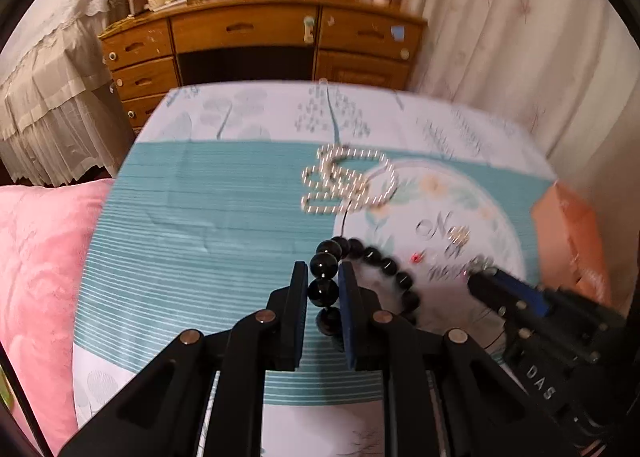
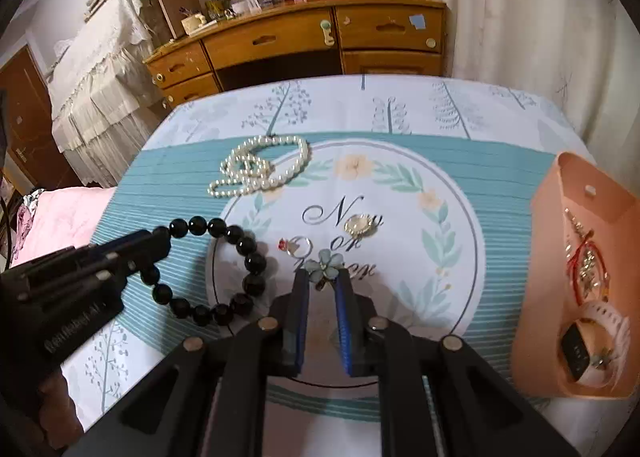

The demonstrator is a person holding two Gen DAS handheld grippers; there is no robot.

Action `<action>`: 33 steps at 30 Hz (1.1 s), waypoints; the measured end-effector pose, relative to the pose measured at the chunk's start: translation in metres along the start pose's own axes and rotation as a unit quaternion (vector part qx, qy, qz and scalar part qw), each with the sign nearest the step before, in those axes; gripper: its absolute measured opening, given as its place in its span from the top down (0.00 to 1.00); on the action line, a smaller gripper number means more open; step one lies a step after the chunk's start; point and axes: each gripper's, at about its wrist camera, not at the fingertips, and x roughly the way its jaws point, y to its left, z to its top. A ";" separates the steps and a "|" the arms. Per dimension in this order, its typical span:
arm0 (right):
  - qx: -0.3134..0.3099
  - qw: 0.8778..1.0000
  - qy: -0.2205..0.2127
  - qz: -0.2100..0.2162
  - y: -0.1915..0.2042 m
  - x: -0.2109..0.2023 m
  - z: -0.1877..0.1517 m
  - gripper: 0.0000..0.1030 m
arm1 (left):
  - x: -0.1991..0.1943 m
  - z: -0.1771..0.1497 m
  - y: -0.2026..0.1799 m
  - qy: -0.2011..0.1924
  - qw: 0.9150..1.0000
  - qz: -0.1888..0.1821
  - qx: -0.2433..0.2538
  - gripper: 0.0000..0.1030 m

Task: Organize jewelry
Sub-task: 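Grasp the black bead bracelet with the left gripper while the right gripper grasps the flower brooch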

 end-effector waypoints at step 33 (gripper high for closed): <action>-0.037 0.995 -0.090 -0.014 -0.158 -0.159 -0.017 0.87 | -0.076 0.027 -0.253 -0.067 0.983 -0.140 0.098 0.87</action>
